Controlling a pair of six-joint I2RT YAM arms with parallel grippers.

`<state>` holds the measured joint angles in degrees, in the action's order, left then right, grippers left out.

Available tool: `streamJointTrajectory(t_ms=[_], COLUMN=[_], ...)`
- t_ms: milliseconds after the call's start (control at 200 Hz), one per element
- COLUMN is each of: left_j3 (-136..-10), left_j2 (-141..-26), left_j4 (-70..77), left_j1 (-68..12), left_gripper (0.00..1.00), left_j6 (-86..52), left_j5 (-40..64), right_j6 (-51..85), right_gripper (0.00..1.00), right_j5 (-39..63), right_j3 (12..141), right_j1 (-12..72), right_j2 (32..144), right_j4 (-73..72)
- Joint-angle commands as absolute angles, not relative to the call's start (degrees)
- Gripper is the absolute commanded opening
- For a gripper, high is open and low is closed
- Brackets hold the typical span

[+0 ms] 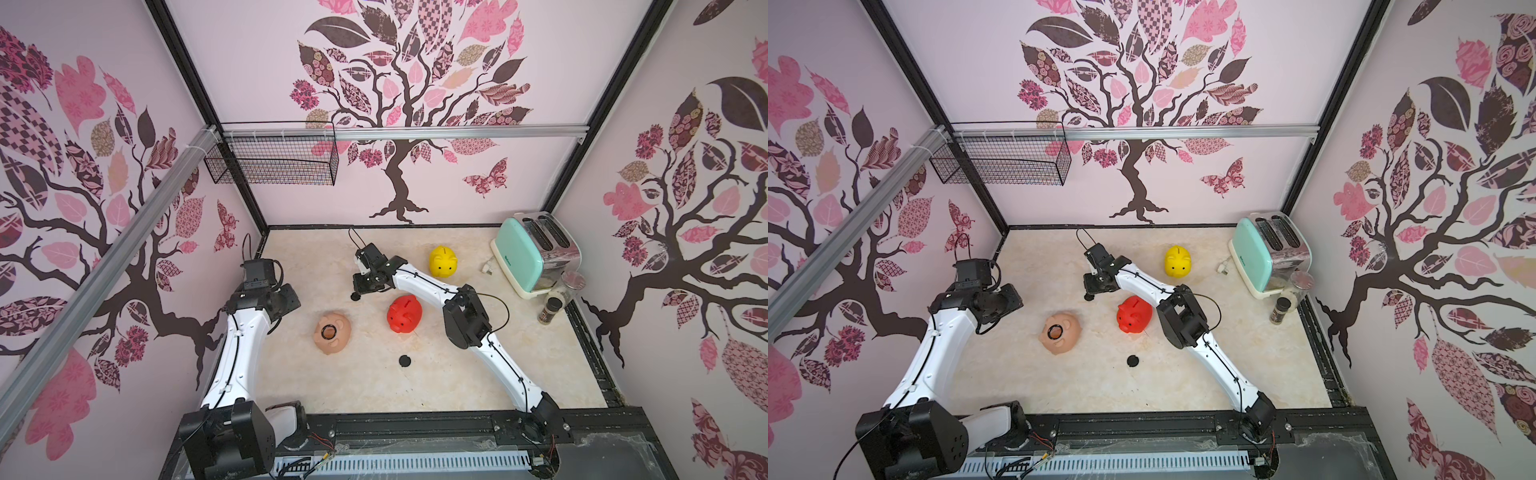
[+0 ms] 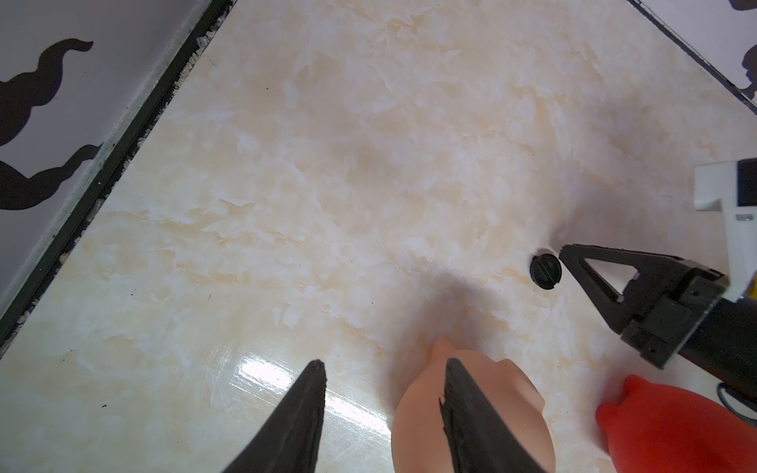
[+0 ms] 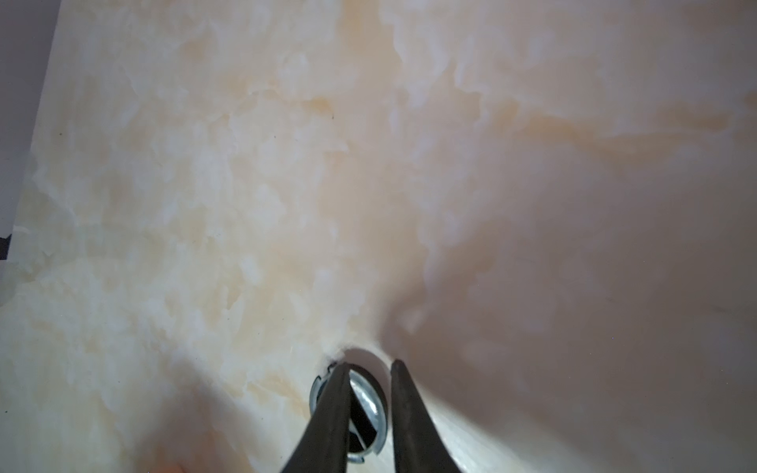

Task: Close piggy banks
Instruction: Move the knob to the center of the board.

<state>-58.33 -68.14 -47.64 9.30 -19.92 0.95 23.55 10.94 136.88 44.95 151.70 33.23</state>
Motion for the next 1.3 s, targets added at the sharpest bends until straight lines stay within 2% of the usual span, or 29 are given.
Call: streamJointTrajectory(t_ms=[0, 1295], left_j3=[-58.3, -58.4], left_j2=[-67.9, -68.6], left_j4=[-46.9, -47.4], left_j1=[8.7, 8.6], left_gripper=[0.50, 0.50], left_j6=[-19.3, -18.7], left_j5=[1.5, 0.4], right_j6=[23.0, 22.2], right_gripper=[0.21, 0.20], right_j5=[12.0, 14.8], right_j3=[139.3, 134.6], right_j1=[45.4, 45.4], right_j2=[151.9, 151.8], right_j4=[33.0, 33.7])
